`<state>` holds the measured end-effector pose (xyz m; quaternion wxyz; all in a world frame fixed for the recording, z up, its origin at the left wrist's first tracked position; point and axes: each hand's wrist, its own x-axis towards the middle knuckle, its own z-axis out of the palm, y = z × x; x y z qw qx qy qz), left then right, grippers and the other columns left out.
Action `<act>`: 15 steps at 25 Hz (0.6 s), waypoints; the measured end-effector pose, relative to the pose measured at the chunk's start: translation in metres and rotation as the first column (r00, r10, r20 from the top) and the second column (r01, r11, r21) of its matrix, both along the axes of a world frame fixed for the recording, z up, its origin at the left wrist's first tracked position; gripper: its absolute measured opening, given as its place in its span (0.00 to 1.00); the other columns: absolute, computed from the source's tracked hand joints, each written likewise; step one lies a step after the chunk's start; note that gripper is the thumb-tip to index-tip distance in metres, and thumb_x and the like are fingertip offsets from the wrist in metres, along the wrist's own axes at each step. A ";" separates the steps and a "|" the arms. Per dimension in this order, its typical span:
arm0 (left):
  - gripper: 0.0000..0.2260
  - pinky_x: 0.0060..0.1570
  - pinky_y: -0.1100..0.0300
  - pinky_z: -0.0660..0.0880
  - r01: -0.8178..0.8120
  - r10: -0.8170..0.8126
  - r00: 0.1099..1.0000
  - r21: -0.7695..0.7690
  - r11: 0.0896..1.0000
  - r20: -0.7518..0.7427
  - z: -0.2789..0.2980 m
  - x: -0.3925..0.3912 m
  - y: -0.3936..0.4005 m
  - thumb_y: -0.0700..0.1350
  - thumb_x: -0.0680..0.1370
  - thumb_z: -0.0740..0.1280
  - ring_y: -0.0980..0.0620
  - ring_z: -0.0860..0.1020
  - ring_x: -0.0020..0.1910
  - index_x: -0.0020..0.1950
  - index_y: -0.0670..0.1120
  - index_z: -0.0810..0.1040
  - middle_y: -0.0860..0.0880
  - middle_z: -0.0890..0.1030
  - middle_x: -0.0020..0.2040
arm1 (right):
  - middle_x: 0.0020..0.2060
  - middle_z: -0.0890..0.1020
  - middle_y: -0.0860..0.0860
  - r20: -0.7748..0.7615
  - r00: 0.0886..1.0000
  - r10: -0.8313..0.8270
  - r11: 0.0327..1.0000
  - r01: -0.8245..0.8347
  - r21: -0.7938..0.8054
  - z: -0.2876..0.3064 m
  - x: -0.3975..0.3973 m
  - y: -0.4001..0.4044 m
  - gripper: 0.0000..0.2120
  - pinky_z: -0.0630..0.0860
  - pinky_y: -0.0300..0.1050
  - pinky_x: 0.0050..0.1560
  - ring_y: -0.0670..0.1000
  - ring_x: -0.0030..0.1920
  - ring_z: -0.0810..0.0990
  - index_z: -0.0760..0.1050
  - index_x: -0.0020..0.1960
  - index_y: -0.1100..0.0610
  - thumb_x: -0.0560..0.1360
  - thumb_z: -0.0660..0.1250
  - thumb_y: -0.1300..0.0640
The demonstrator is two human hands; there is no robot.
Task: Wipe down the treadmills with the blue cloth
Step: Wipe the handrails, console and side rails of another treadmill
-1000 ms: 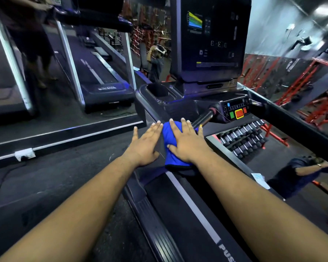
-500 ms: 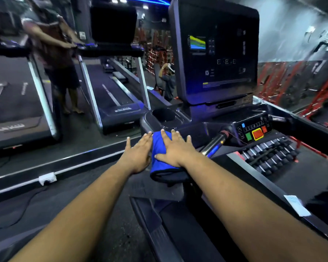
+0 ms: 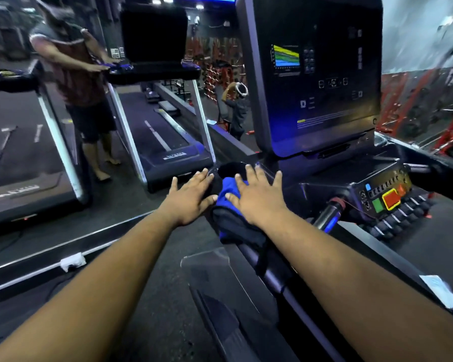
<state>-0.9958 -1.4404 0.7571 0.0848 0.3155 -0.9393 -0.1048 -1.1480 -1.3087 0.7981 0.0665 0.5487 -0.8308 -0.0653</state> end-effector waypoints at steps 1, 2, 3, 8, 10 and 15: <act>0.32 0.74 0.33 0.42 0.014 -0.014 1.000 0.007 1.000 0.006 0.001 -0.006 -0.012 0.63 0.82 0.53 0.54 0.46 0.80 0.82 0.52 0.49 0.53 0.46 0.82 | 0.79 0.54 0.57 -0.044 0.995 -0.087 0.996 0.087 -0.010 0.003 -0.002 -0.013 0.35 0.49 0.72 0.73 0.58 0.78 0.51 0.54 0.80 0.53 0.80 0.45 0.33; 0.33 0.74 0.33 0.42 0.038 -0.038 0.999 0.012 0.999 0.008 0.000 -0.012 -0.023 0.64 0.81 0.53 0.54 0.46 0.80 0.82 0.52 0.49 0.53 0.45 0.82 | 0.77 0.60 0.58 -0.054 0.989 -0.141 0.990 0.139 -0.037 0.004 -0.001 -0.019 0.36 0.52 0.70 0.73 0.58 0.76 0.56 0.57 0.79 0.56 0.80 0.45 0.33; 0.35 0.74 0.33 0.42 0.074 -0.074 0.997 0.017 0.997 0.003 0.000 -0.018 -0.037 0.67 0.80 0.53 0.54 0.45 0.80 0.82 0.52 0.49 0.53 0.45 0.82 | 0.75 0.64 0.58 -0.031 0.989 -0.144 0.988 0.141 -0.070 0.001 0.004 -0.020 0.38 0.54 0.66 0.73 0.58 0.74 0.60 0.57 0.78 0.58 0.79 0.46 0.32; 0.44 0.74 0.33 0.41 0.366 -0.366 0.930 -0.004 0.931 -0.035 -0.008 -0.045 -0.095 0.74 0.71 0.45 0.56 0.43 0.80 0.82 0.51 0.44 0.53 0.43 0.82 | 0.80 0.50 0.53 0.265 0.963 -0.059 0.998 0.065 -0.013 -0.020 0.027 -0.001 0.57 0.41 0.58 0.78 0.53 0.80 0.46 0.44 0.81 0.54 0.63 0.38 0.18; 0.41 0.75 0.34 0.42 0.446 -0.442 0.889 0.004 0.895 -0.121 -0.016 -0.049 -0.100 0.71 0.73 0.47 0.58 0.43 0.79 0.82 0.52 0.45 0.54 0.45 0.82 | 0.80 0.52 0.51 0.241 0.957 -0.162 0.987 0.162 0.019 -0.012 -0.003 -0.027 0.59 0.41 0.57 0.78 0.51 0.80 0.47 0.51 0.80 0.51 0.60 0.30 0.18; 0.34 0.76 0.37 0.42 0.557 -0.510 0.803 0.084 0.826 -0.310 -0.030 -0.049 -0.113 0.65 0.78 0.46 0.63 0.41 0.78 0.81 0.53 0.44 0.59 0.45 0.80 | 0.80 0.52 0.47 0.211 0.953 -0.219 0.976 0.211 0.058 -0.014 -0.004 -0.058 0.42 0.38 0.54 0.78 0.48 0.80 0.45 0.54 0.80 0.49 0.73 0.39 0.26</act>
